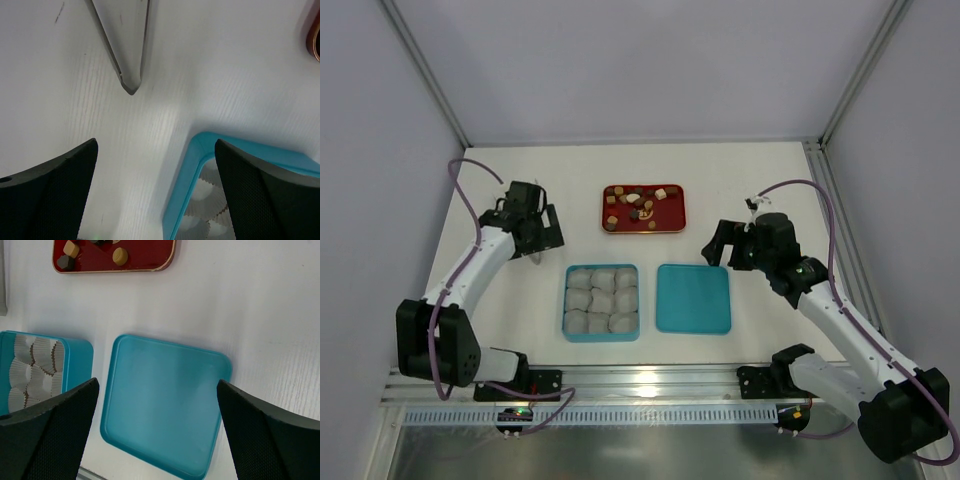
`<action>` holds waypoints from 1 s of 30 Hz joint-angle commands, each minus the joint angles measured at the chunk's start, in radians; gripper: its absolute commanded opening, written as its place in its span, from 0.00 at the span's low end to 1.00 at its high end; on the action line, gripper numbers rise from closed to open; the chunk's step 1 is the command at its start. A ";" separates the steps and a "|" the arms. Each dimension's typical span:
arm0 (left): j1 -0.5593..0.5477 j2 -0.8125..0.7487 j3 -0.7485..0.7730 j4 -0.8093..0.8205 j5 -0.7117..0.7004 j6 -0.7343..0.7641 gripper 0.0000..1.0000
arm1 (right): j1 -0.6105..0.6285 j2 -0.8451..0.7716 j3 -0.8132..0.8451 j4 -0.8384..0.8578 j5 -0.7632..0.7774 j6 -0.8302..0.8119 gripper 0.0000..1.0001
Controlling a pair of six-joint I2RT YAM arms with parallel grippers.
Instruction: Pack the chocolate
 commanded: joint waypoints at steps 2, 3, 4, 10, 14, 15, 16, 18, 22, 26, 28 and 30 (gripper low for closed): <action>0.083 0.077 0.078 0.107 0.060 0.011 0.96 | 0.004 0.000 0.040 0.029 -0.045 -0.019 1.00; 0.091 0.101 0.083 0.118 0.064 0.012 0.95 | 0.004 0.000 0.038 0.032 -0.050 -0.019 1.00; 0.106 0.113 0.091 0.126 0.060 0.018 0.96 | 0.004 0.003 0.038 0.037 -0.062 -0.018 1.00; 0.157 0.228 0.149 0.166 0.073 0.060 0.95 | 0.004 0.008 0.029 0.055 -0.088 -0.010 1.00; 0.200 0.279 0.151 0.215 0.104 0.081 0.95 | 0.004 0.001 0.022 0.057 -0.093 -0.009 1.00; 0.205 0.288 0.149 0.238 0.119 0.087 0.95 | 0.004 0.000 0.020 0.058 -0.093 -0.007 1.00; 0.208 0.297 0.149 0.242 0.118 0.090 0.95 | 0.004 -0.003 0.017 0.061 -0.094 -0.007 1.00; 0.208 0.331 0.152 0.253 0.129 0.104 0.95 | 0.004 -0.006 0.012 0.060 -0.097 -0.006 1.00; 0.258 0.376 0.145 0.293 0.158 0.109 0.95 | 0.004 -0.011 0.009 0.060 -0.096 -0.004 1.00; 0.268 0.425 0.160 0.302 0.153 0.124 0.95 | 0.004 -0.019 0.003 0.060 -0.094 -0.004 1.00; 0.272 0.442 0.163 0.307 0.161 0.132 0.93 | 0.004 -0.019 0.000 0.060 -0.093 -0.003 1.00; 0.272 0.462 0.169 0.315 0.164 0.137 0.93 | 0.006 -0.020 0.000 0.060 -0.093 -0.003 1.00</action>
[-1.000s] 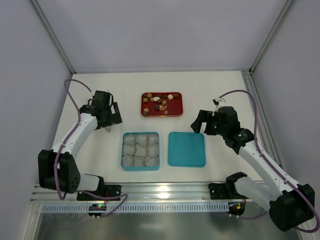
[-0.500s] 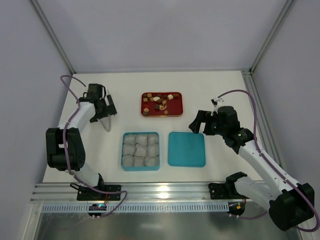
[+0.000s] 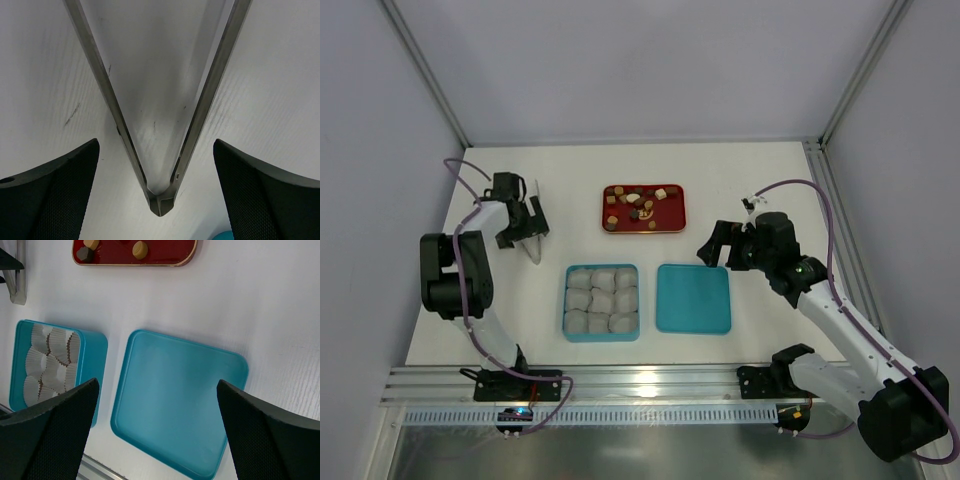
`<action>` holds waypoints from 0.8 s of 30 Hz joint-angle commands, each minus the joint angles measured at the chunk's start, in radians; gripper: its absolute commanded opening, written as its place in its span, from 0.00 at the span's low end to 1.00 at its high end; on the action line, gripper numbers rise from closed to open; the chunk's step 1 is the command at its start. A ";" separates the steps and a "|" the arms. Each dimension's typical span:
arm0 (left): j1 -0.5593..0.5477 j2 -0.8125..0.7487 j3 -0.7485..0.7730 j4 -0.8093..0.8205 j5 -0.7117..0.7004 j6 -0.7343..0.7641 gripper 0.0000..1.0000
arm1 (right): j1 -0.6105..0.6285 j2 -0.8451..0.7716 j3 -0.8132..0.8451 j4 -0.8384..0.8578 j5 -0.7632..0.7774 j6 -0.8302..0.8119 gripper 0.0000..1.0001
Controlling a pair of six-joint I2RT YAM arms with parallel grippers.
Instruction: Pack the chocolate
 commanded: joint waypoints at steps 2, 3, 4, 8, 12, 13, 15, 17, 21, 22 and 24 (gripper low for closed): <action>0.005 0.027 0.050 0.052 0.019 0.032 0.92 | 0.004 -0.029 -0.003 0.038 -0.006 -0.001 1.00; 0.005 0.036 0.050 0.052 0.016 0.032 0.91 | 0.006 -0.032 -0.003 0.040 -0.005 0.000 1.00; 0.005 0.038 0.050 0.052 0.013 0.032 0.91 | 0.004 -0.033 -0.004 0.038 -0.001 0.000 1.00; 0.006 0.041 0.042 0.053 -0.009 0.027 0.89 | 0.004 -0.033 -0.004 0.037 -0.001 0.000 1.00; 0.003 0.046 0.045 0.047 -0.021 0.040 0.86 | 0.004 -0.033 -0.008 0.038 0.000 0.003 1.00; 0.005 0.050 0.045 0.046 -0.026 0.043 0.85 | 0.004 -0.033 -0.011 0.038 0.002 0.000 1.00; 0.005 0.053 0.045 0.044 -0.020 0.043 0.84 | 0.004 -0.037 -0.012 0.038 0.003 0.003 1.00; 0.005 0.061 0.044 0.044 -0.015 0.038 0.84 | 0.004 -0.038 -0.015 0.037 0.003 0.003 1.00; 0.005 0.063 0.045 0.042 -0.015 0.026 0.83 | 0.004 -0.038 -0.018 0.040 0.005 0.006 1.00; 0.005 0.063 0.045 0.042 -0.015 0.023 0.83 | 0.004 -0.038 -0.020 0.043 0.003 0.008 1.00; 0.003 0.061 0.045 0.042 -0.015 0.021 0.82 | 0.006 -0.038 -0.021 0.046 0.005 0.008 1.00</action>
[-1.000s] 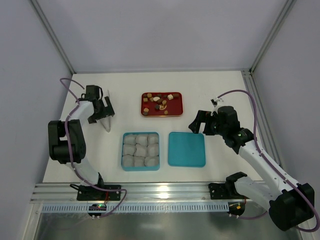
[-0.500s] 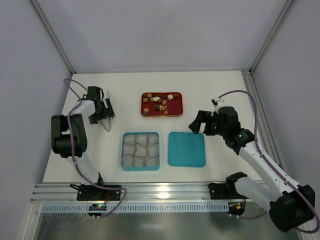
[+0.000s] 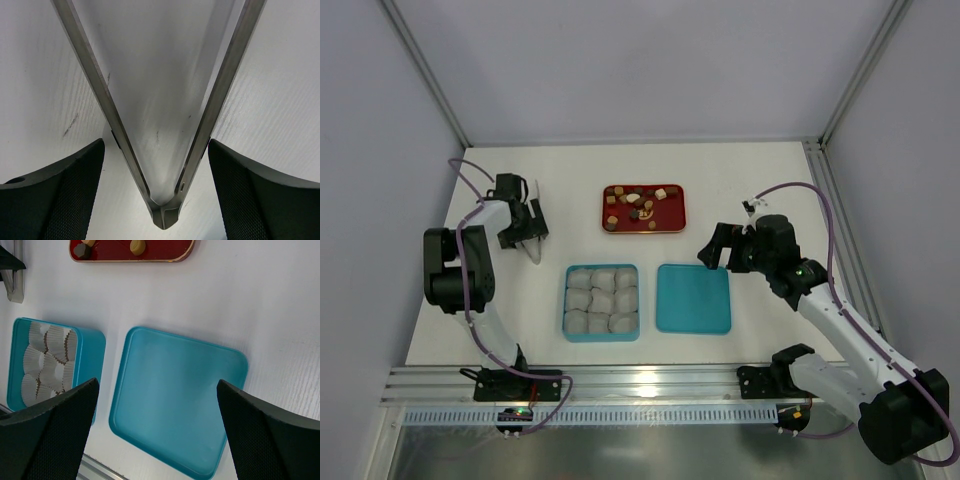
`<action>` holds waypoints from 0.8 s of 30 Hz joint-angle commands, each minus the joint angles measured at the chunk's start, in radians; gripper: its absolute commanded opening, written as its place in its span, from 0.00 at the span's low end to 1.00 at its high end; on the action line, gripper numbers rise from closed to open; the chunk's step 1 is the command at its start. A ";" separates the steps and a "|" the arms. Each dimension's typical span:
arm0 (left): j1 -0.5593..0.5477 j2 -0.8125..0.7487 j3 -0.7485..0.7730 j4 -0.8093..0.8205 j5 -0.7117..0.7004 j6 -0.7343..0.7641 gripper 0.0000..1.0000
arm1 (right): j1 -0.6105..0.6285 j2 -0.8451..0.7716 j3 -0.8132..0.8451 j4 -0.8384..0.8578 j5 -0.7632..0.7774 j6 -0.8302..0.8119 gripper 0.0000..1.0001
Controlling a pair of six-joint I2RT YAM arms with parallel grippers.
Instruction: Pack the chocolate
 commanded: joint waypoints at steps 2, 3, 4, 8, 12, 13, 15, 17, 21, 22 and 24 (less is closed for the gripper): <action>0.005 0.001 0.031 0.026 -0.008 -0.008 0.82 | 0.004 -0.022 -0.001 0.043 0.002 0.004 1.00; 0.004 -0.001 0.031 0.026 -0.006 -0.008 0.81 | 0.004 -0.022 -0.001 0.045 0.002 0.005 1.00; 0.004 -0.001 0.031 0.025 -0.009 -0.010 0.81 | 0.004 -0.023 -0.003 0.045 0.001 0.005 1.00; -0.003 -0.004 0.034 0.025 -0.008 -0.014 0.80 | 0.002 -0.025 -0.006 0.048 0.001 0.005 1.00; -0.004 0.002 0.036 0.025 -0.012 -0.016 0.78 | 0.006 -0.031 -0.009 0.046 0.002 0.005 1.00; -0.004 0.004 0.034 0.023 -0.014 -0.016 0.78 | 0.004 -0.034 -0.010 0.045 0.002 0.005 1.00; -0.006 0.004 0.030 0.023 -0.014 -0.017 0.78 | 0.006 -0.035 -0.013 0.046 0.005 0.005 1.00; -0.006 0.007 0.028 0.025 -0.016 -0.016 0.77 | 0.004 -0.035 -0.015 0.046 0.002 0.007 1.00; -0.009 0.008 0.030 0.025 -0.019 -0.020 0.75 | 0.004 -0.037 -0.016 0.048 0.002 0.007 1.00; -0.010 0.008 0.031 0.023 -0.017 -0.023 0.75 | 0.002 -0.038 -0.016 0.046 0.002 0.007 1.00; -0.010 0.010 0.034 0.023 -0.017 -0.025 0.75 | 0.004 -0.043 -0.020 0.046 0.002 0.009 1.00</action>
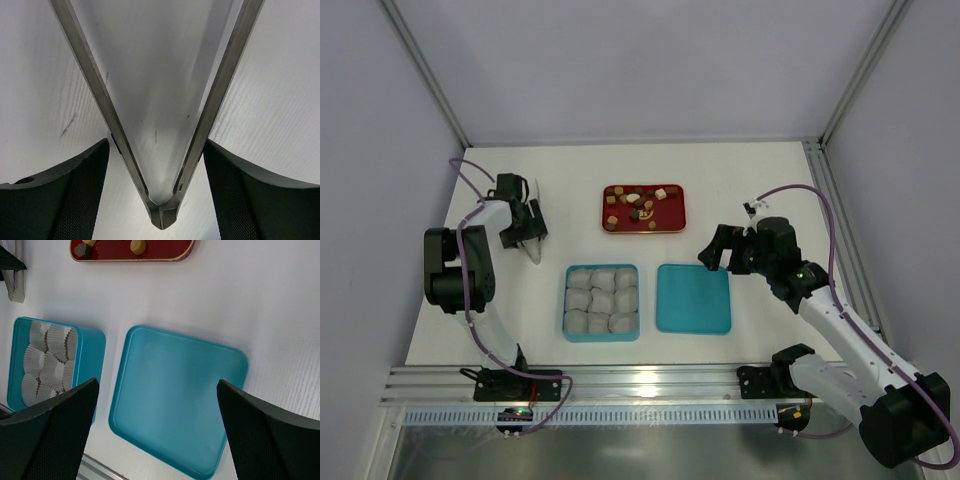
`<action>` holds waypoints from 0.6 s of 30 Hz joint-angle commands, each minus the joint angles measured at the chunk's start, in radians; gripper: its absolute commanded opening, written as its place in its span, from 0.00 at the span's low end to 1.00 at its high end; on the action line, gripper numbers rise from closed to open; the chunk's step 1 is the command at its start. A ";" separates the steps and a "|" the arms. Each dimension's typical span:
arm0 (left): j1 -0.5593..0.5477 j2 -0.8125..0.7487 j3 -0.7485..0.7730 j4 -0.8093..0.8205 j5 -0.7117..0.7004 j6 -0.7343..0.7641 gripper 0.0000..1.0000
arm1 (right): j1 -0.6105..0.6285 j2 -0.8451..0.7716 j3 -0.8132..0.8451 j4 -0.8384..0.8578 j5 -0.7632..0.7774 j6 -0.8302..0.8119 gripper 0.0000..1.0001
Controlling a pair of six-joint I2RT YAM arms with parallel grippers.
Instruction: Pack the chocolate
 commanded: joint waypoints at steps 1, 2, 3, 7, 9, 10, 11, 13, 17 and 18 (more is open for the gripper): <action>-0.007 0.007 0.036 0.023 -0.017 -0.018 0.74 | 0.004 -0.024 -0.002 0.041 0.002 0.004 1.00; -0.008 0.009 0.036 0.023 -0.017 -0.018 0.73 | 0.004 -0.024 -0.003 0.039 0.004 0.004 1.00; -0.008 0.012 0.034 0.023 -0.017 -0.017 0.72 | 0.004 -0.027 -0.003 0.038 0.004 0.004 1.00; -0.007 0.012 0.031 0.021 -0.021 -0.012 0.68 | 0.004 -0.031 -0.008 0.036 0.009 0.004 1.00; -0.008 0.010 0.031 0.020 -0.018 -0.012 0.63 | 0.004 -0.031 -0.011 0.036 0.007 0.004 1.00; -0.008 0.009 0.033 0.020 -0.017 -0.013 0.61 | 0.004 -0.031 -0.011 0.037 0.009 0.005 1.00; -0.007 0.007 0.036 0.020 -0.017 -0.014 0.60 | 0.002 -0.031 -0.012 0.037 0.007 0.004 1.00; -0.008 0.001 0.039 0.017 -0.017 -0.014 0.59 | 0.004 -0.031 -0.011 0.037 0.007 0.002 1.00; -0.010 -0.010 0.056 0.005 -0.027 -0.012 0.57 | 0.004 -0.031 -0.009 0.039 0.007 0.004 1.00; -0.010 -0.013 0.065 -0.004 -0.029 -0.010 0.57 | 0.002 -0.031 -0.009 0.038 0.005 0.004 1.00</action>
